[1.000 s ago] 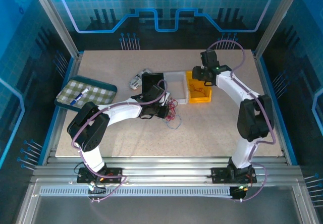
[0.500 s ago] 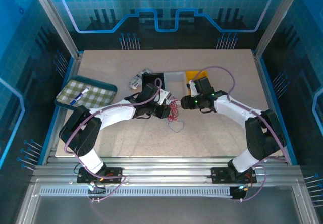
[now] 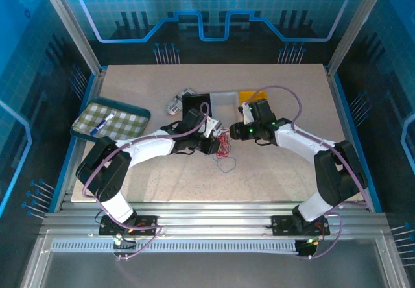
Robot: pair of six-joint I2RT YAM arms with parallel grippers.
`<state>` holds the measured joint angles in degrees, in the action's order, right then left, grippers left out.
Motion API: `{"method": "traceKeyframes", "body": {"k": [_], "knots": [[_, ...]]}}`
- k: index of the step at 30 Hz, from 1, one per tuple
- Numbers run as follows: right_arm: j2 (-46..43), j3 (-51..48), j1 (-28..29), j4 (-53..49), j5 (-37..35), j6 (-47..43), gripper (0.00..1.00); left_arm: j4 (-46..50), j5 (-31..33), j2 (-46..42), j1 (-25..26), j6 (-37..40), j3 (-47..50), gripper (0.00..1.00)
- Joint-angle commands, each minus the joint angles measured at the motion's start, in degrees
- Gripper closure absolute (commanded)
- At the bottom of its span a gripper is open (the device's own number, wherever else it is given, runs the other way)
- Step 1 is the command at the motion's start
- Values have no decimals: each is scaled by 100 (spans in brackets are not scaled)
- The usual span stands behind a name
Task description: Untangle the cables
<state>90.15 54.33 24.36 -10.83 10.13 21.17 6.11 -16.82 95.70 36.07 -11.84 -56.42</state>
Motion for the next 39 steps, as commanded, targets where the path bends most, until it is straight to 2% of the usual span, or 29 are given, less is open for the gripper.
{"method": "traceKeyframes", "body": {"k": [1,17,18,22,27,32,35,39], "knots": [[210,-84,28,212,362,134,59,-31,-46,-174,31,107,-106,100],[281,-361,25,437,505,211,61,-131,302,-249,119,93,-27,100],[301,-361,23,494,524,229,64,-107,302,-249,134,106,-42,100],[213,-361,16,679,367,327,92,-10,392,-270,147,77,-53,100],[-162,-692,-38,558,-558,438,100,287,585,-242,129,-60,-141,100],[-533,-1002,-339,398,-1198,615,100,718,401,-23,119,-21,-315,68],[-638,-1137,-532,432,-1093,620,100,744,353,45,119,-42,-333,59],[-683,-1205,-596,459,-916,521,100,743,270,163,106,-60,-460,58]]}}
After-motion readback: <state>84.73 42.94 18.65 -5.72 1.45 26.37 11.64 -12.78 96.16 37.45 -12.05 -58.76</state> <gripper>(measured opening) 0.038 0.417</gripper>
